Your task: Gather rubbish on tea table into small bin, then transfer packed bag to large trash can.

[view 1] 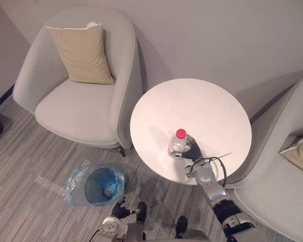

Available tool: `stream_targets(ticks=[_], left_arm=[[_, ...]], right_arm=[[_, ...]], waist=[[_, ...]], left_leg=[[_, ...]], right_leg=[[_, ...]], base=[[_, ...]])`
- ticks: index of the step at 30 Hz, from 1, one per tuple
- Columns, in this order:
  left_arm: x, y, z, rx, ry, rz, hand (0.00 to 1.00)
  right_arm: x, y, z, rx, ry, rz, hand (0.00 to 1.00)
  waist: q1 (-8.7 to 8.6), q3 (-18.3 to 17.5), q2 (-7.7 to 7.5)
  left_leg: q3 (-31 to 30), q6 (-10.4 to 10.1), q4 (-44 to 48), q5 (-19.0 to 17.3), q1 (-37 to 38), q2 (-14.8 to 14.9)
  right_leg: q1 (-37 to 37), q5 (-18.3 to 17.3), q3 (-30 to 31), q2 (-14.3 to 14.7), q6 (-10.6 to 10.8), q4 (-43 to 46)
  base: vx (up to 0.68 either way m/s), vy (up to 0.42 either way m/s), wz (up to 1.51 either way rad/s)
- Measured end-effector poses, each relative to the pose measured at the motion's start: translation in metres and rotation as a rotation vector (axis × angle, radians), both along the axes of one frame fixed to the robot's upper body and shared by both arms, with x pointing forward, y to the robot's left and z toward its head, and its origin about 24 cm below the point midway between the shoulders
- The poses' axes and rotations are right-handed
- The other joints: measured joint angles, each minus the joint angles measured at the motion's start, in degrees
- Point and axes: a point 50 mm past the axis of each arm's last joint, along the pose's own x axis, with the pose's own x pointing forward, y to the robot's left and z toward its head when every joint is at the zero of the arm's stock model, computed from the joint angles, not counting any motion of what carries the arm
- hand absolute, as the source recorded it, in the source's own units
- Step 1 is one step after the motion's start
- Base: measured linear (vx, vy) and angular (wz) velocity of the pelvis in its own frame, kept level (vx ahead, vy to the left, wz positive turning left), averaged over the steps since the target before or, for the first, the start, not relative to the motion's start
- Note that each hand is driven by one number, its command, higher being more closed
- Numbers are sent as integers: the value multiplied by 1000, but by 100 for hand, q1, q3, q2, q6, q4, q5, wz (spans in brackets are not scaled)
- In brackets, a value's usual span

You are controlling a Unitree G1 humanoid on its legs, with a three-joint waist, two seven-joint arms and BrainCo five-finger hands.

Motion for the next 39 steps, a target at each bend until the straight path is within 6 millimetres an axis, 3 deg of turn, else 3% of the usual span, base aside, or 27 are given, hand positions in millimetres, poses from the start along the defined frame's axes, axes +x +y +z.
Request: stream_targets(ticks=[6, 13, 20, 26, 31, 34, 36, 37, 38, 39], left_arm=[[3, 0, 1, 0, -11, -1, 0], [2, 0, 1, 1, -8, -3, 0], [2, 0, 1, 14, 0, -26, 0], [-2, 1, -1, 24, 19, -42, 0], [-3, -1, -4, 30, 51, -89, 0], [-2, 0, -3, 30, 51, -86, 0], [-2, 9, -3, 44, 55, -62, 0], [0, 13, -2, 55, 49, -63, 0], [4, 14, -1, 59, 41, -64, 0], [6, 9, 0, 46, 34, -62, 0]], right_arm=[[-1, 7, -4, -1, 33, 24, 100], [-4, 0, -2, 11, 21, 20, 100], [-34, -16, 0, 52, -19, -5, 100], [-59, -24, -5, 46, -8, -23, 100], [-71, -32, 0, 62, -39, -69, 100], [-79, -38, 3, 58, -58, -104, 100], [-82, -34, 6, 79, -79, -128, 100], [-81, -32, 7, 88, -85, -127, 100], [-77, -30, 11, 91, -104, -124, 100], [-72, -30, 16, 90, -126, -121, 100]], waist=[[34, 78, -9], [17, 77, -11], [-58, 69, -36], [-172, 24, -110], [-374, 15, -151], [-347, -54, -157], [-370, -170, -320], [-313, -236, -418], [-245, -258, -453], [-210, -207, -315]], left_leg=[[-1, 5, -27, 23, 3, -3], [31, 6, 2, 24, 50, -4], [196, 8, -27, 19, 224, 24], [672, 42, -27, -15, 403, 107], [821, 84, 119, -24, 291, 22], [624, 105, 270, -39, 46, 78], [392, 39, 513, 18, -220, 61], [370, 25, 631, 26, -399, 52], [352, -7, 773, 47, -620, 79], [313, -49, 885, 74, -774, 209]], right_leg=[[5, 0, 2, -7, 0, 6], [46, 1, 28, -15, 1, 11], [117, 0, 236, -12, 2, 86], [-31, -3, 762, -3, 25, 279], [-510, -318, 960, -174, 148, 1180], [-686, -493, 1107, -152, 222, 1514], [-853, -857, 1502, -216, 307, 2440], [-834, -929, 1629, -204, 345, 2260], [-736, -982, 1624, -143, 246, 1822], [-611, -849, 1524, 0, 17, 1405]], base=[[-30, 3, 0], [1, 1, -1], [-30, 2, -11], [-71, 12, -41], [-56, 14, -17], [-33, -15, 43], [8, -78, 62], [-41, -182, 41], [-110, -216, 23], [-155, -162, 26]])
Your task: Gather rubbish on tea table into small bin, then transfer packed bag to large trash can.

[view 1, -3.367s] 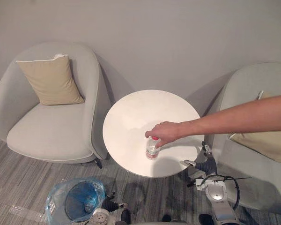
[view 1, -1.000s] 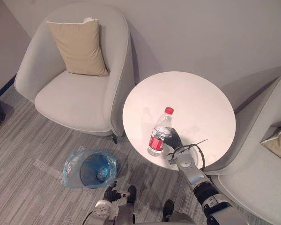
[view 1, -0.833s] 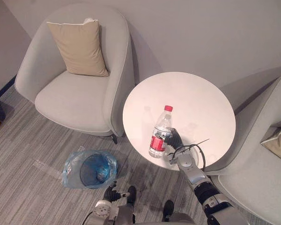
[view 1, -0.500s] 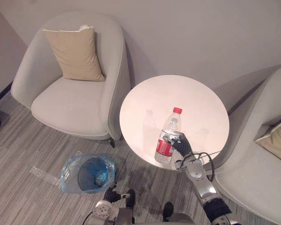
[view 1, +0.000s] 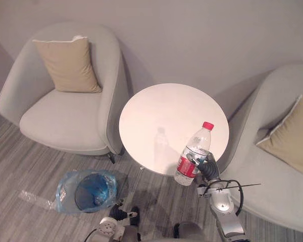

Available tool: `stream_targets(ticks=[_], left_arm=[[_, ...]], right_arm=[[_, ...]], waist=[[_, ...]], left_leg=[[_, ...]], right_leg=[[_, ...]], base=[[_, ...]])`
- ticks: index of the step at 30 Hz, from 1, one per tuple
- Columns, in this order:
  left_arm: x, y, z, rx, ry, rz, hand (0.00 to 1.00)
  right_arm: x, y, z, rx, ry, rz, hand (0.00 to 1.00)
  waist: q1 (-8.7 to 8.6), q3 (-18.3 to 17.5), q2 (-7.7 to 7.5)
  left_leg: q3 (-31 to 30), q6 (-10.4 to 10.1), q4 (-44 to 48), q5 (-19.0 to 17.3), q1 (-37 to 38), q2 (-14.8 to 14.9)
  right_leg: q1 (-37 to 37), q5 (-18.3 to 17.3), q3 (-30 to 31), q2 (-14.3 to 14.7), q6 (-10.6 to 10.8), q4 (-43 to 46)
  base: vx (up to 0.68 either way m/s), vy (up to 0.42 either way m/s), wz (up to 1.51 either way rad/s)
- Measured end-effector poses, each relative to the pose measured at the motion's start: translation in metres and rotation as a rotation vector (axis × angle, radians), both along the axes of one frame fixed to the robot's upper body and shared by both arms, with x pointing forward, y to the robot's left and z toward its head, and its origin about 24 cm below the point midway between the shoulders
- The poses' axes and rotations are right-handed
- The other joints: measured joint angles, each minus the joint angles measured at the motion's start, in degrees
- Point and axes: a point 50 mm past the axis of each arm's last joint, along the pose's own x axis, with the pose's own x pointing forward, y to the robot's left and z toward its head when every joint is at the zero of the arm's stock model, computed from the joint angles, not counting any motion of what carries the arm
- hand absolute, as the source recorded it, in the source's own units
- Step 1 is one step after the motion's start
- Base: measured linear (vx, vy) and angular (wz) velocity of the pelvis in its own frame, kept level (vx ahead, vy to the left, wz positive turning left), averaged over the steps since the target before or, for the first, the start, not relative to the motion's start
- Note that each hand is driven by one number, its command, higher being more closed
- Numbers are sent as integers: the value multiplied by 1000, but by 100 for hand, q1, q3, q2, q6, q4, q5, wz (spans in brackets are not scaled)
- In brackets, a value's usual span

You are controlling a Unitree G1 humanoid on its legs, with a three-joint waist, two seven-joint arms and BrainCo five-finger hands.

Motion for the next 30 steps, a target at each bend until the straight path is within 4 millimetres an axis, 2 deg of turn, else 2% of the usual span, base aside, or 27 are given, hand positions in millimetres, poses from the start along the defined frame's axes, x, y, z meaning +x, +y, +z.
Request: stream_targets(ticks=[2, 3, 5, 6, 7, 8, 9, 10, 11, 13, 15, 16, 17, 19, 20, 24, 29, 30], left_arm=[[-1, -14, -1, -39, -2, -1, 0], [-1, -15, -1, -42, -3, 0, 0], [0, -16, 0, -63, -9, 22, 0], [-1, -17, -1, -74, -7, 38, 0], [-3, -17, -1, -79, -7, 48, 0], [-5, -18, -1, -81, -4, 48, 0], [-4, -16, -1, -79, -6, 49, 0], [-3, -15, 0, -76, -11, 48, 0], [-3, -15, 0, -76, -14, 48, 0], [-7, -16, -2, -76, -2, 51, 0], [-11, -17, -3, -70, 10, 38, 0], [-12, -19, -3, -67, 12, 28, 0], [-11, -17, -3, -62, 10, 24, 0], [-12, -9, -3, -37, 9, 20, 0], [-13, -8, -3, -34, 11, 20, 0], [-16, -6, -4, -22, 16, 29, 0], [-19, -4, -5, -14, 24, 38, 0], [-19, -4, -5, -15, 23, 38, 0]], right_arm=[[2, -4, 1, -24, -4, 0, 100], [2, -4, 1, -25, -3, 1, 100], [1, -6, -2, -28, 5, -12, 100], [1, -7, -4, -30, 16, -22, 100], [0, -9, -8, -33, 36, -26, 100], [-3, -10, -11, -35, 48, -29, 100], [-4, -16, -14, -40, 65, -52, 100], [-4, -17, -15, -39, 70, -62, 100], [-6, -20, -16, -42, 77, -72, 100], [-8, -22, -18, -42, 82, -80, 100], [-9, -22, -19, -41, 89, -83, 100], [-10, -22, -19, -40, 91, -84, 100], [-11, -21, -22, -33, 101, -87, 100], [-12, -12, -27, 4, 123, -78, 100], [-12, -10, -27, 10, 122, -78, 100], [-13, -11, -33, 5, 148, -78, 100], [-15, -11, -46, 1, 215, -79, 100], [-15, -11, -49, 0, 229, -78, 100]], waist=[[15, 89, 301], [21, 103, 328], [32, 192, 484], [30, 222, 563], [20, 189, 590], [-2, 168, 621], [-4, 187, 523], [-5, 177, 486], [-16, 193, 423], [-24, 143, 512], [-45, 114, 564], [-57, 80, 634], [-54, 84, 529], [-18, -22, 297], [-18, -51, 257], [-23, -96, 268], [8, -205, 242], [11, -202, 231]], left_leg=[[-189, -119, 122, 80, -114, 230], [-216, -136, 143, 89, -129, 246], [-288, -310, 138, 215, -172, 375], [-289, -368, 18, 414, -178, 420], [-283, -598, -434, 831, -117, 416], [-202, -823, -581, 909, -107, 388], [124, -349, -42, 553, -178, 200], [262, -145, 322, 276, -216, 102], [537, -66, 902, -175, -214, 63], [947, -37, 1391, -822, -15, 286], [1280, -92, 1324, -1215, 299, 502], [1406, -182, 980, -1356, 457, 512], [1413, -142, 749, -1348, 523, 431], [1306, -18, 255, -1111, 647, 96], [1293, 10, 169, -1071, 689, 19], [1127, 161, -134, -970, 795, -298], [1004, 232, -160, -913, 775, -369], [951, 247, -24, -1010, 754, -390]], right_leg=[[251, 286, -232, 287, -131, -416], [259, 300, -253, 311, -153, -419], [265, 358, -384, 464, -239, -389], [225, 389, -471, 526, -295, -348], [96, 402, -618, 480, -412, -311], [-2, 418, -790, 411, -480, -294], [-152, 451, -936, 145, -512, -197], [-174, 487, -970, 10, -488, -191], [-199, 607, -1065, -151, -452, -266], [-192, 877, -1252, -272, -345, -524], [-146, 1033, -1455, -307, -207, -704], [-71, 1121, -1565, -284, -90, -833], [-15, 1204, -1580, -305, -8, -969], [154, 1434, -1584, -481, 202, -1375], [175, 1460, -1569, -533, 227, -1405], [324, 1459, -1501, -742, 318, -1499], [403, 1433, -1557, -762, 403, -1549], [409, 1336, -1615, -795, 446, -1400]], base=[[-171, -108, 33], [-207, -132, 33], [-191, -114, 25], [-178, -82, 34], [-251, -82, 52], [-268, -35, 71], [-236, -23, 67], [-166, 0, 68], [-92, 9, 57], [-121, 110, 59], [-165, 231, 60], [-142, 217, 62], [-128, 197, 53], [-84, 177, 37], [-48, 187, 28], [-26, 141, 26], [92, 28, 22], [157, -4, 30]])
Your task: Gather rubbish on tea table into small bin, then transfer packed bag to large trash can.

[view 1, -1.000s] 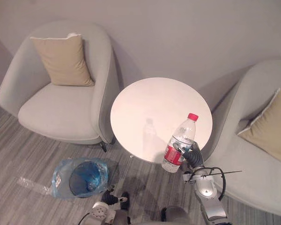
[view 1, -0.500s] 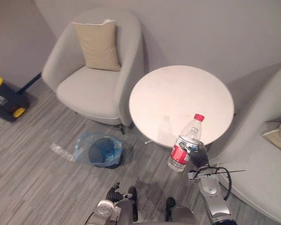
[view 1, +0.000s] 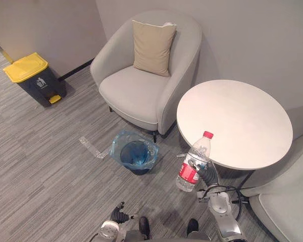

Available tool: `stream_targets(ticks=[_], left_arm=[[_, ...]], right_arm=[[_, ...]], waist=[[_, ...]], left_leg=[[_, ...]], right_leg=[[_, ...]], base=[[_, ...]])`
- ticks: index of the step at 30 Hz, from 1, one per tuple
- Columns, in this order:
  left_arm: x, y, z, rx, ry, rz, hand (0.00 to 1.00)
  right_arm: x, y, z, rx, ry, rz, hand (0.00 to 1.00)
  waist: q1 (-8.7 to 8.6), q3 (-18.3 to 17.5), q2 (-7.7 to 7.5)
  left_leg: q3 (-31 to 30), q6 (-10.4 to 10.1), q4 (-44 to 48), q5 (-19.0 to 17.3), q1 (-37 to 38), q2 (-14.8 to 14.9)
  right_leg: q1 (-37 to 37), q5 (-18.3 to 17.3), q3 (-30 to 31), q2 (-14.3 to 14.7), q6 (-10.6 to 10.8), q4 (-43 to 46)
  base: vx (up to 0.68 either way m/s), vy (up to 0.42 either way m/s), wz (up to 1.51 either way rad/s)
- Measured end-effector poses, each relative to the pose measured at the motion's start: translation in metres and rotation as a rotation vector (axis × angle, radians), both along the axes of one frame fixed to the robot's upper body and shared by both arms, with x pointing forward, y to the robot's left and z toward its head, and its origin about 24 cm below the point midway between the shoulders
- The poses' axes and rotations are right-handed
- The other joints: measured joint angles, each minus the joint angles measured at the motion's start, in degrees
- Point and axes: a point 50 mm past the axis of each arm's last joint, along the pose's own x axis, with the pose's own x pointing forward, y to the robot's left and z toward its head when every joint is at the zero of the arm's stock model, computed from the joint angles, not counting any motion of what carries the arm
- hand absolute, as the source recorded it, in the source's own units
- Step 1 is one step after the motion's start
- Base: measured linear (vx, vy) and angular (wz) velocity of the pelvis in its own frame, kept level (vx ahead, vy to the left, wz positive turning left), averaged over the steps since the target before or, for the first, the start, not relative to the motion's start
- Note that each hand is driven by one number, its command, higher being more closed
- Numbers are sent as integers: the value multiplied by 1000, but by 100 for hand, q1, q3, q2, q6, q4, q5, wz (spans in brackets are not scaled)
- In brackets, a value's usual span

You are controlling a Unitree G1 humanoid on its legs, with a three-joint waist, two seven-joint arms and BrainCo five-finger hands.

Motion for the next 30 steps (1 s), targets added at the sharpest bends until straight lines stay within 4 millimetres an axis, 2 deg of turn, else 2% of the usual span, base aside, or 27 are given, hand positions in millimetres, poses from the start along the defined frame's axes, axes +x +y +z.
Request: stream_targets(ticks=[3, 6, 7, 8, 9, 10, 12, 13, 14, 16, 18, 20, 22, 23, 24, 25, 27, 28, 29, 30], left_arm=[[1, 0, 0, -2, -3, 1, 0], [1, 0, 0, -1, -5, 4, 0], [2, 1, 1, -1, -7, 8, 0], [2, 1, 1, -1, -8, 14, 0], [3, 5, 1, 7, -7, 27, 0], [2, 8, 0, 15, 3, 41, 0], [2, 8, -1, 21, 17, 44, 0], [1, 9, -1, 24, 20, 43, 0], [2, 11, -1, 30, 23, 41, 0], [2, 1, -3, 9, 26, 32, 0], [1, -1, -3, 10, 29, 29, 0], [1, -1, -3, 9, 29, 30, 0], [4, 1, -2, 3, 15, 50, 0], [7, 2, 1, 0, -5, 63, 0], [11, 2, 3, -1, -26, 62, 0], [10, 1, 3, -2, -30, 58, 0], [11, 1, 3, 0, -30, 55, 0], [10, 1, 3, 1, -27, 52, 0], [11, 2, 3, 6, -28, 52, 0], [11, 4, 3, 15, -30, 47, 0]], right_arm=[[0, -1, -3, -8, 14, 1, 100], [3, -1, -1, -7, 7, 3, 100], [3, -1, -1, -9, 8, 4, 100], [2, -1, -3, -8, 13, 3, 100], [3, 3, -3, -5, 14, 21, 100], [3, 7, -5, -7, 25, 41, 100], [2, 7, -8, -7, 39, 44, 100], [0, 6, -9, -8, 45, 42, 100], [-1, 3, -10, -13, 48, 37, 100], [-2, -6, -10, -42, 55, 30, 100], [-3, -13, -9, -50, 57, 12, 100], [-5, -17, -10, -47, 61, -4, 100], [-3, -19, -8, -51, 51, -10, 100], [-3, -19, -7, -49, 47, -10, 100], [-3, -18, -7, -50, 46, -7, 100], [-2, -18, -7, -52, 45, -3, 100], [0, -17, -5, -53, 38, 1, 100], [0, -17, -5, -55, 38, 3, 100], [-1, -19, -6, -60, 46, 3, 100], [-2, -16, -7, -58, 48, 13, 100]], waist=[[2, 12, -34], [-12, 28, -45], [-26, 39, -45], [-76, 87, 9], [-90, 119, -43], [-93, 123, -51], [-140, 171, -22], [-170, 186, -88], [-209, 225, -142], [-242, 226, 107], [-237, 241, 231], [-284, 260, 209], [-269, 299, 148], [-218, 338, 109], [-122, 343, 110], [-94, 337, 125], [-91, 364, 196], [-95, 349, 258], [-91, 360, 253], [-107, 362, 168]], left_leg=[[-146, 15, 640, -361, -184, -9], [-347, 38, 858, -426, -237, -12], [-467, 56, 842, -438, -170, 5], [-673, 74, 836, -451, -115, 94], [-839, 106, 782, -473, -29, 150], [-1022, 95, 638, -501, 70, 204], [-1281, 63, 545, -510, 206, 226], [-1420, 5, 561, -543, 247, 106], [-1552, -53, 601, -585, 263, 15], [-1639, -149, 581, -631, 229, 142], [-1621, -247, 537, -619, 206, 284], [-1485, -379, 715, -648, 199, 395], [-1070, -575, 1561, -775, -165, 458], [-754, -597, 2053, -804, -349, 518], [-299, -536, 2511, -889, -513, 664], [21, -400, 2626, -966, -579, 834], [134, -323, 2204, -965, -609, 1019], [125, -313, 1825, -748, -600, 1075], [111, -422, 1668, -598, -540, 973], [108, -368, 1405, -496, -447, 783]], right_leg=[[-69, -424, -105, -162, 92, 691], [-414, -474, 3, -273, 106, 1765], [-616, -432, 195, -279, 0, 2298], [-858, -754, 464, -164, -149, 2672], [-937, -1050, 686, 116, -164, 2619], [-1049, -1164, 830, 467, -252, 2415], [-1171, -1061, 936, 861, -347, 1820], [-1123, -746, 1036, 907, -382, 1236], [-1052, -365, 1085, 874, -647, 1157], [-985, -422, 816, 909, -715, 1162], [-914, -516, 536, 956, -813, 1158], [-665, -567, 350, 1006, -794, 1038], [-399, -586, 256, 1041, -822, 794], [-273, -576, 246, 1039, -838, 717], [-166, -569, 235, 1046, -856, 642], [-91, -581, 238, 1071, -875, 604], [-15, -612, 269, 1050, -837, 611], [-17, -635, 280, 1047, -791, 646], [-19, -667, 357, 985, -664, 695], [-23, -665, 456, 868, -569, 626]], base=[[167, 8, 35], [167, 49, 45], [174, 34, 64], [146, -26, 69], [152, -99, 78], [138, -154, 69], [157, -192, 79], [117, -174, 95], [119, -178, 90], [138, -136, 59], [176, -118, 48], [146, -99, 62], [112, -58, 43], [79, -25, 4], [91, 7, -9], [93, 64, -12], [85, 123, -10], [74, 146, -10], [127, 240, 8], [121, 190, 14]])
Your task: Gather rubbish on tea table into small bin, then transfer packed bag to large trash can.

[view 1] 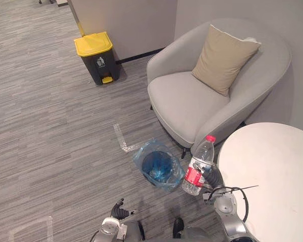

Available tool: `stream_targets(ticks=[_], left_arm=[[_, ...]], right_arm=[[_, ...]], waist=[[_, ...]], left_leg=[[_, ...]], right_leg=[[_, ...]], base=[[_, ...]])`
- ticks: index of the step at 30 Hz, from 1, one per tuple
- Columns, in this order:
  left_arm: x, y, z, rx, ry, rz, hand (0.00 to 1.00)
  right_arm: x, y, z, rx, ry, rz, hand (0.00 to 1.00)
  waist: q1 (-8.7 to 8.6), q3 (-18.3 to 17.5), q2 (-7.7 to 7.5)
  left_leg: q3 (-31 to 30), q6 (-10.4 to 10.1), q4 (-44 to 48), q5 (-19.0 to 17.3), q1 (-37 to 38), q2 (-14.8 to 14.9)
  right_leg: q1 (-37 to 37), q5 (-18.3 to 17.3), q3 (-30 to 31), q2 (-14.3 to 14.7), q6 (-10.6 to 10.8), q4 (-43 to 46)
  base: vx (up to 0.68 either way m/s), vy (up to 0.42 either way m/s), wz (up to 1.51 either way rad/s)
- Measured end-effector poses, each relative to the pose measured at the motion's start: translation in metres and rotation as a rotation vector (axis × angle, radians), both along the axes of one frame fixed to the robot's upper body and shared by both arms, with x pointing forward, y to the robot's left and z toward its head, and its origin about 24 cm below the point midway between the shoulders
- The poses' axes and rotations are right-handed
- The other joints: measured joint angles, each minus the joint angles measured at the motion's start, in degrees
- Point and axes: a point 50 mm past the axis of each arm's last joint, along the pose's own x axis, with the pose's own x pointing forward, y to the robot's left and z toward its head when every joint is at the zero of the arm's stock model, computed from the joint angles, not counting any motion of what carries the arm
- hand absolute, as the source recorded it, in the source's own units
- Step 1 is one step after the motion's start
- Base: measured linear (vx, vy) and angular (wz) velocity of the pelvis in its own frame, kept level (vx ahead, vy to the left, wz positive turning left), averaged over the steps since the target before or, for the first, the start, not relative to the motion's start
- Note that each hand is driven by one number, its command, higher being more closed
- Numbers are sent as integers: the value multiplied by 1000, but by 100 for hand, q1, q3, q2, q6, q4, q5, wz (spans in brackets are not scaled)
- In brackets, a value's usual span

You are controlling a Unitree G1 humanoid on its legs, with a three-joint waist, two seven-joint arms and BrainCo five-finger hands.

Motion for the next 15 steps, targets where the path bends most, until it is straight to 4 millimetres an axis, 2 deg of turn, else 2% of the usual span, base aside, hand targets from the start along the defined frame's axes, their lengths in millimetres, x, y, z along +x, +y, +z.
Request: stream_targets(ticks=[1, 4, 7, 10, 13, 14, 15], left_arm=[[1, 2, 0, 9, -1, -9, 0], [2, 4, 1, 21, -2, -24, 0], [1, 8, 1, 40, 4, -49, 0], [4, 7, 2, 51, -4, -71, 0], [22, 4, 9, 51, -50, -86, 0], [30, 4, 12, 54, -70, -86, 0], [42, 3, 17, 47, -105, -70, 0]], right_arm=[[0, 2, 0, 1, 1, 10, 100], [5, 6, 0, 1, 3, 34, 100], [10, 15, -1, -7, 9, 79, 100], [22, 25, -4, -67, 32, 169, 100], [54, 33, 9, -119, -4, 232, 100], [65, 33, 17, -137, -26, 238, 100], [81, 31, 31, -177, -68, 245, 100]], waist=[[13, 1, -65], [64, 2, -75], [63, -2, -80], [78, 15, -106], [82, 266, -105], [90, 340, -123], [111, 575, -124]], left_leg=[[33, 57, -164, 94, 74, -126], [118, 128, -297, 138, 178, -306], [156, 209, -596, 197, 369, -385], [238, 231, -777, 311, 239, -410], [274, 273, -760, 501, -321, -383], [266, 300, -738, 552, -539, -369], [243, 311, -667, 576, -753, -365]], right_leg=[[-3, 69, 8, -85, 74, -125], [79, 116, 106, -235, 127, -247], [93, 139, 227, -271, 165, -254], [-165, 199, 307, -281, 197, -253], [-760, 460, 388, -236, 162, -204], [-992, 469, 397, -250, 163, -139], [-1221, 470, 394, -267, 161, -14]], base=[[133, 198, 16], [92, 128, -3], [54, 46, -10], [-6, 4, -13], [-107, 8, -11], [-183, -1, 8], [-165, -6, 11]])
